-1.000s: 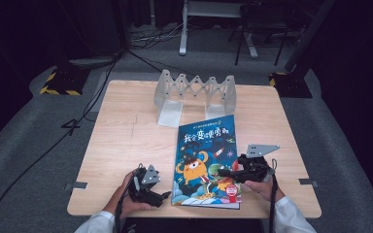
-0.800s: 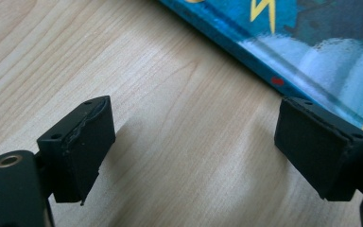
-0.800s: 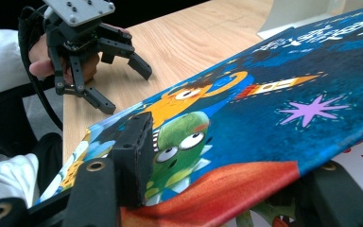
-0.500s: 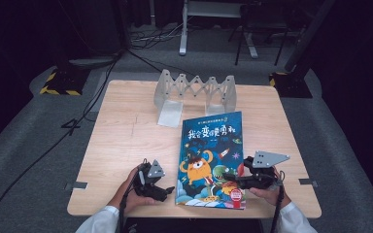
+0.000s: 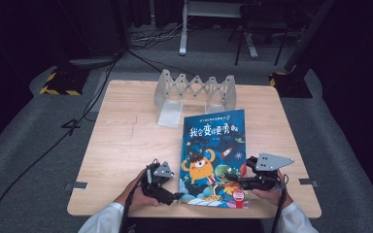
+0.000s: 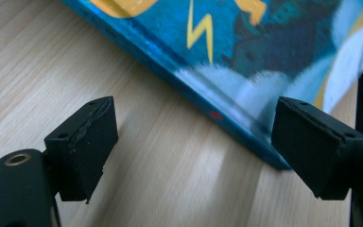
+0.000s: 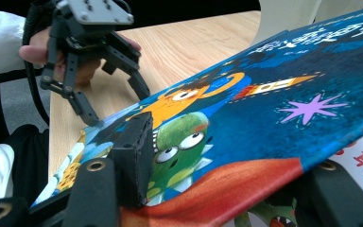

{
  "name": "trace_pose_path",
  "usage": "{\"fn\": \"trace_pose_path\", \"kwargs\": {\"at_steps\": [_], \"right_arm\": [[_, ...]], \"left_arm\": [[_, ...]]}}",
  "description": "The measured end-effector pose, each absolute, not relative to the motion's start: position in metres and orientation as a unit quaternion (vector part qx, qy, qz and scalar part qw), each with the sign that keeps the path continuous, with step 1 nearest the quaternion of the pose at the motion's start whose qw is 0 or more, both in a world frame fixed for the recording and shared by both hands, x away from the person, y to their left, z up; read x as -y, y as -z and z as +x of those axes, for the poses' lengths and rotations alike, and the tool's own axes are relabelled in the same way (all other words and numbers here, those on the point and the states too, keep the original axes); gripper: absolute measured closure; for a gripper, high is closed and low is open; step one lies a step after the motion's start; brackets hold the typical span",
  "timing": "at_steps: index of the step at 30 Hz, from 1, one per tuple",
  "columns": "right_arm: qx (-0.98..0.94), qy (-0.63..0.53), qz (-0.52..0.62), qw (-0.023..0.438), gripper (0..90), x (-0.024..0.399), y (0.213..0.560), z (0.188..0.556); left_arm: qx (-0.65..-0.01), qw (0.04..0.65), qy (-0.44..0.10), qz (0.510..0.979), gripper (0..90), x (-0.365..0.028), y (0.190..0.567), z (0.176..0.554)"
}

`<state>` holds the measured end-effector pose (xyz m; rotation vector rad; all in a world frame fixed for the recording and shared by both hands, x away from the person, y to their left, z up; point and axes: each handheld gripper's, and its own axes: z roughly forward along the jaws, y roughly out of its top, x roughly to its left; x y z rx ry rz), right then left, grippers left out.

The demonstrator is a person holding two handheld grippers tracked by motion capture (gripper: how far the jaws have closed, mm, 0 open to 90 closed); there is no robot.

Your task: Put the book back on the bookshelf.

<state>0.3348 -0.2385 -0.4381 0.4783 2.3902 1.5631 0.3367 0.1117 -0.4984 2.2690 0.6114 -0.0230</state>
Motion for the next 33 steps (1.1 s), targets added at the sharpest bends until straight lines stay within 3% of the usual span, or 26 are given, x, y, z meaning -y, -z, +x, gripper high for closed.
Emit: {"fn": "trace_pose_path", "kwargs": {"at_steps": [9, 13, 18, 22, 33], "right_arm": [[-0.818, -0.54, 0.138, 0.144, 45.6, 0.237, 0.435, 0.328], [-0.818, -0.54, 0.137, 0.141, 45.7, 0.236, 0.434, 0.33], [-0.82, -0.539, 0.133, 0.139, 45.9, 0.236, 0.434, 0.332], [-0.821, -0.54, 0.127, 0.134, 49.5, 0.239, 0.434, 0.331], [-0.834, -0.53, 0.084, 0.132, 62.7, 0.24, 0.429, 0.317]], "left_arm": [[-0.237, 0.427, 0.057, 0.871, 10.5, -0.101, 0.496, 0.358], [-0.242, 0.448, 0.055, 0.859, 11.5, -0.1, 0.494, 0.364], [-0.246, 0.469, 0.065, 0.846, 19.8, -0.108, 0.495, 0.366], [-0.256, 0.496, 0.037, 0.829, 21.3, -0.117, 0.486, 0.36], [-0.211, 0.523, -0.001, 0.826, 25.2, -0.125, 0.46, 0.345]]}}
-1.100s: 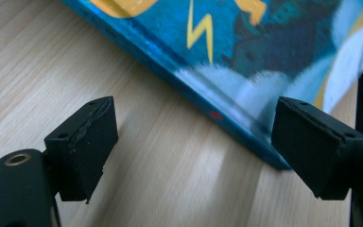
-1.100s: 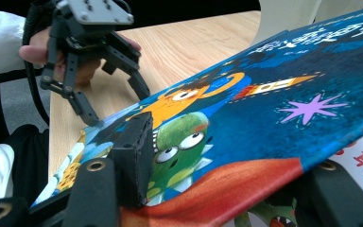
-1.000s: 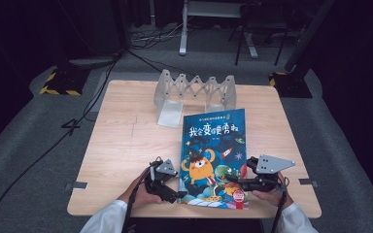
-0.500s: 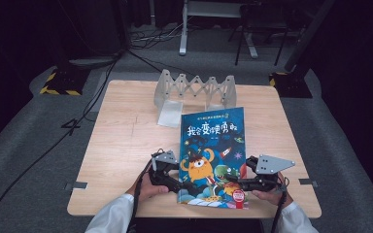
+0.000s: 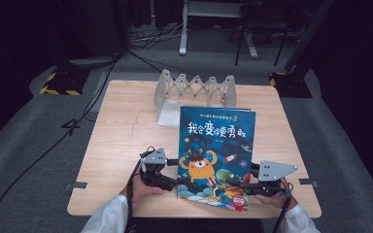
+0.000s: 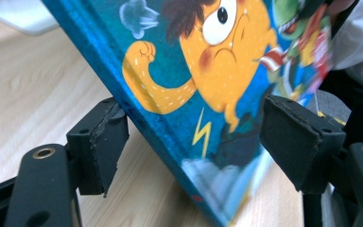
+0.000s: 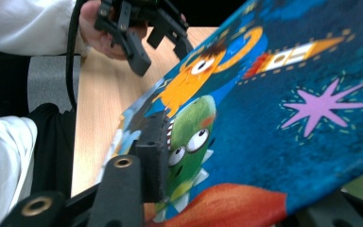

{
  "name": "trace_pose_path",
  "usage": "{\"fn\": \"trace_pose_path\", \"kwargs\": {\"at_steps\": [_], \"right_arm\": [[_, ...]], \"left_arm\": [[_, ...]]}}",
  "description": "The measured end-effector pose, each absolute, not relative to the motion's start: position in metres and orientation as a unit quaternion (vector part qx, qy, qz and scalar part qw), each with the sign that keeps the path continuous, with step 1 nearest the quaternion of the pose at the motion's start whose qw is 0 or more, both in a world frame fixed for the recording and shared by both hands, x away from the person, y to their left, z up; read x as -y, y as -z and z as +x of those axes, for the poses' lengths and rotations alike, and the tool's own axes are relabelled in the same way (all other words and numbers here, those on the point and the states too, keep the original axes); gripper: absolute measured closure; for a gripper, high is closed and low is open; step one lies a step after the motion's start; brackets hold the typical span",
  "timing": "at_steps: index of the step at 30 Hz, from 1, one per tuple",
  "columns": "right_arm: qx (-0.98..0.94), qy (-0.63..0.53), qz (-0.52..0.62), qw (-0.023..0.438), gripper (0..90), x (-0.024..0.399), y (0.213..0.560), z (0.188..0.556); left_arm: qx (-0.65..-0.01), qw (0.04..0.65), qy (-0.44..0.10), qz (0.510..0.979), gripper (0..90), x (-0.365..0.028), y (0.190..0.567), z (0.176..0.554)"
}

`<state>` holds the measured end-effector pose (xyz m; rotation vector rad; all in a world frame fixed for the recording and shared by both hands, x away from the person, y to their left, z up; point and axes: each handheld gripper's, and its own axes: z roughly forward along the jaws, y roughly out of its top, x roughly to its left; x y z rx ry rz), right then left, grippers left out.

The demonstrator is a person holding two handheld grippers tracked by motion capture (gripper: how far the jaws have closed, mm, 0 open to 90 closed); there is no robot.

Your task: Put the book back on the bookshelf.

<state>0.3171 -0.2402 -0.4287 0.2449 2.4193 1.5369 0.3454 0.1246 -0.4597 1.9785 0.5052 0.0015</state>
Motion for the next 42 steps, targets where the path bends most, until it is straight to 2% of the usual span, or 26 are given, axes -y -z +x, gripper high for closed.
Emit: {"fn": "trace_pose_path", "kwargs": {"at_steps": [5, 8, 13, 17, 22, 31, 35, 40, 42], "right_arm": [[-0.838, -0.519, 0.08, 0.15, 67.0, 0.25, 0.424, 0.309], [-0.833, -0.526, 0.09, 0.145, 69.9, 0.257, 0.431, 0.309], [-0.833, -0.528, 0.09, 0.14, 73.0, 0.261, 0.435, 0.307], [-0.832, -0.528, 0.096, 0.144, 73.0, 0.263, 0.436, 0.308], [-0.828, -0.531, 0.108, 0.146, 73.0, 0.269, 0.439, 0.309], [-0.822, -0.537, 0.127, 0.136, 72.3, 0.277, 0.448, 0.314], [-0.822, -0.539, 0.122, 0.141, 74.1, 0.277, 0.45, 0.309], [-0.818, -0.541, 0.138, 0.143, 72.8, 0.281, 0.453, 0.31], [-0.817, -0.543, 0.134, 0.14, 73.3, 0.282, 0.454, 0.31]], "left_arm": [[-0.186, 0.532, -0.015, 0.826, 31.1, -0.12, 0.452, 0.338], [-0.181, 0.537, -0.029, 0.824, 35.7, -0.117, 0.447, 0.337], [-0.17, 0.549, -0.037, 0.817, 38.0, -0.109, 0.439, 0.343], [-0.174, 0.554, -0.046, 0.813, 40.6, -0.103, 0.44, 0.35], [-0.165, 0.552, -0.052, 0.815, 48.5, -0.099, 0.439, 0.352], [-0.138, 0.561, -0.038, 0.815, 56.2, -0.099, 0.44, 0.345], [-0.134, 0.548, -0.04, 0.825, 55.4, -0.089, 0.446, 0.344], [-0.12, 0.534, -0.04, 0.836, 65.4, -0.079, 0.455, 0.343], [-0.115, 0.528, -0.045, 0.84, 65.3, -0.075, 0.458, 0.342]]}}
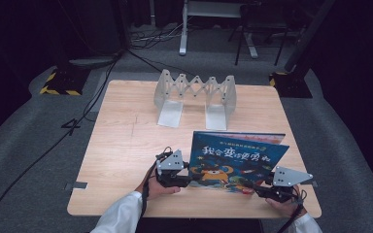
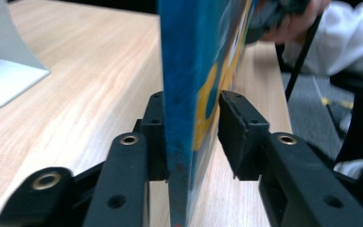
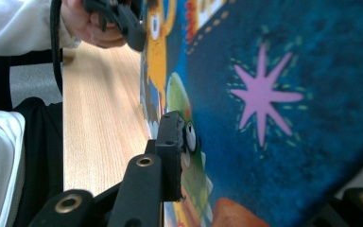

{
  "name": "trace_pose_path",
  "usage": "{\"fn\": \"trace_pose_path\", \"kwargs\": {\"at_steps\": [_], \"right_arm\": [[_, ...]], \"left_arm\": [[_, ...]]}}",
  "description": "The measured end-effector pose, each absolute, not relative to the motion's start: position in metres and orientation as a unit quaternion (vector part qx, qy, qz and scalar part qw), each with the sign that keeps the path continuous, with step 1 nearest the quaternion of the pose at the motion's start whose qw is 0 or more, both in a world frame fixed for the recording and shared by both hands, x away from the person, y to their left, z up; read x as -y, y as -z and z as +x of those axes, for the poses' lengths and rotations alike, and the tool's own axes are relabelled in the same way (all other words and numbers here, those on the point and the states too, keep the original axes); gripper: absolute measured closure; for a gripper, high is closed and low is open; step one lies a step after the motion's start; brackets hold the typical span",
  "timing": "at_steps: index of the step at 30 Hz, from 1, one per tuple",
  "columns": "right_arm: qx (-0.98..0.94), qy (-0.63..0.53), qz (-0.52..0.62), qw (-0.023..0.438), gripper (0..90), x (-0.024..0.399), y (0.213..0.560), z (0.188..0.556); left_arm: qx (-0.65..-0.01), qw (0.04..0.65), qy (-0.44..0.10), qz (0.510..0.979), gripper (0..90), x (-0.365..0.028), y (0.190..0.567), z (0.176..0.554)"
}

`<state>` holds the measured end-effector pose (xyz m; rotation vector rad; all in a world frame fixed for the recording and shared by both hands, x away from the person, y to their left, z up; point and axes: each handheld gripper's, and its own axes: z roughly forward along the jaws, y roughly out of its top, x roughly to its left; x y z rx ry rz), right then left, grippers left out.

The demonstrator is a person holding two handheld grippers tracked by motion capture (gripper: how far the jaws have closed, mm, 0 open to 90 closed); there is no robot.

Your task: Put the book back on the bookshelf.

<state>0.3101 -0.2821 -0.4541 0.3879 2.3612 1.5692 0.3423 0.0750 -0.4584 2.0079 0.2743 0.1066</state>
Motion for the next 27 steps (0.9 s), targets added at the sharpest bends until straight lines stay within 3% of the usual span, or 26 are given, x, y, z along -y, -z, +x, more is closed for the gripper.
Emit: {"fn": "trace_pose_path", "kwargs": {"at_steps": [13, 19, 21, 27], "right_arm": [[-0.78, -0.562, 0.216, 0.17, 61.5, 0.327, 0.455, 0.303], [-0.786, -0.539, 0.228, 0.199, 45.1, 0.324, 0.451, 0.305], [-0.779, -0.541, 0.24, 0.207, 44.4, 0.33, 0.449, 0.306], [-0.754, -0.567, 0.276, 0.183, 38.7, 0.337, 0.439, 0.319]], "left_arm": [[-0.094, 0.533, -0.044, 0.84, 78.0, -0.068, 0.463, 0.337], [-0.09, 0.535, -0.047, 0.839, 81.5, -0.066, 0.464, 0.335], [-0.091, 0.534, -0.052, 0.839, 81.8, -0.066, 0.463, 0.335], [-0.088, 0.533, -0.054, 0.84, 82.7, -0.065, 0.463, 0.334]]}}
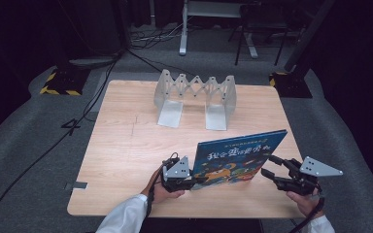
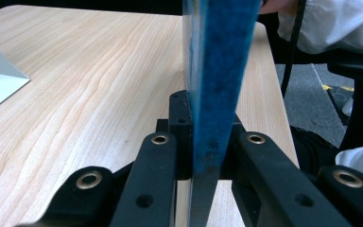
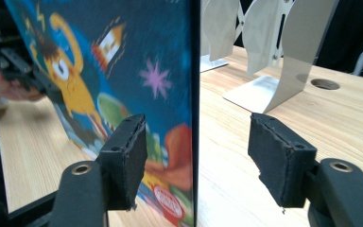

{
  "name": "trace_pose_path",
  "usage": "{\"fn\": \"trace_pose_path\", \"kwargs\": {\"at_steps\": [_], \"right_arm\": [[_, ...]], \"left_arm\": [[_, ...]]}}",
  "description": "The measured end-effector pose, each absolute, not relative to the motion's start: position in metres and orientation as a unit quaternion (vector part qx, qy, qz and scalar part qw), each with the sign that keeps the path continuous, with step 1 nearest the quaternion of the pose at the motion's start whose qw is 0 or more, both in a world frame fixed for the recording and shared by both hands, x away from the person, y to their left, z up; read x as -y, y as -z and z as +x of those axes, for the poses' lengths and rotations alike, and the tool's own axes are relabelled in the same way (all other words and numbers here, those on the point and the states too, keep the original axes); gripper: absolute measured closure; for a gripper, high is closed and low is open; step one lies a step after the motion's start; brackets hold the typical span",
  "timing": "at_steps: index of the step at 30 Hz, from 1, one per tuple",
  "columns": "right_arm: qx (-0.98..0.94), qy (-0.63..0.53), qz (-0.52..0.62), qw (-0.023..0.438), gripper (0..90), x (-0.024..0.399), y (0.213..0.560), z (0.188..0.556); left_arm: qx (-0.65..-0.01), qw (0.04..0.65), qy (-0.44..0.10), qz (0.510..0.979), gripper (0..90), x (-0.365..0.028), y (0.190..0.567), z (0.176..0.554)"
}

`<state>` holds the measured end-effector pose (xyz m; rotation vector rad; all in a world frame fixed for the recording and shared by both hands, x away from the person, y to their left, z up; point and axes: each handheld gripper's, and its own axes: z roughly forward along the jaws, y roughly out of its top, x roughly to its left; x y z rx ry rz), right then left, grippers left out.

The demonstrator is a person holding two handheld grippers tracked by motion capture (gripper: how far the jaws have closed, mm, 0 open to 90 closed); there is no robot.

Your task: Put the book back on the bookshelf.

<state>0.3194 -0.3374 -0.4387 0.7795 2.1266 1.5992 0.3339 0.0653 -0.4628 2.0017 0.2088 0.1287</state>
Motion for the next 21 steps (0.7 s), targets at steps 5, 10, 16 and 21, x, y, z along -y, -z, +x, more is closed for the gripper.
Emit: {"fn": "trace_pose_path", "kwargs": {"at_steps": [5, 10, 16, 21], "right_arm": [[-0.777, -0.554, 0.252, 0.164, 54.9, 0.314, 0.439, 0.327], [-0.777, -0.552, 0.254, 0.166, 57.5, 0.311, 0.439, 0.331], [-0.777, -0.551, 0.249, 0.174, 57.6, 0.301, 0.44, 0.334], [-0.773, -0.555, 0.251, 0.178, 57.7, 0.298, 0.441, 0.333]], "left_arm": [[-0.092, 0.533, -0.06, 0.839, 82.6, -0.065, 0.463, 0.332], [-0.101, 0.54, -0.069, 0.833, 81.9, -0.067, 0.459, 0.331], [-0.104, 0.565, -0.08, 0.815, 80.2, -0.069, 0.447, 0.327], [-0.111, 0.583, -0.081, 0.8, 79.5, -0.072, 0.441, 0.327]]}}
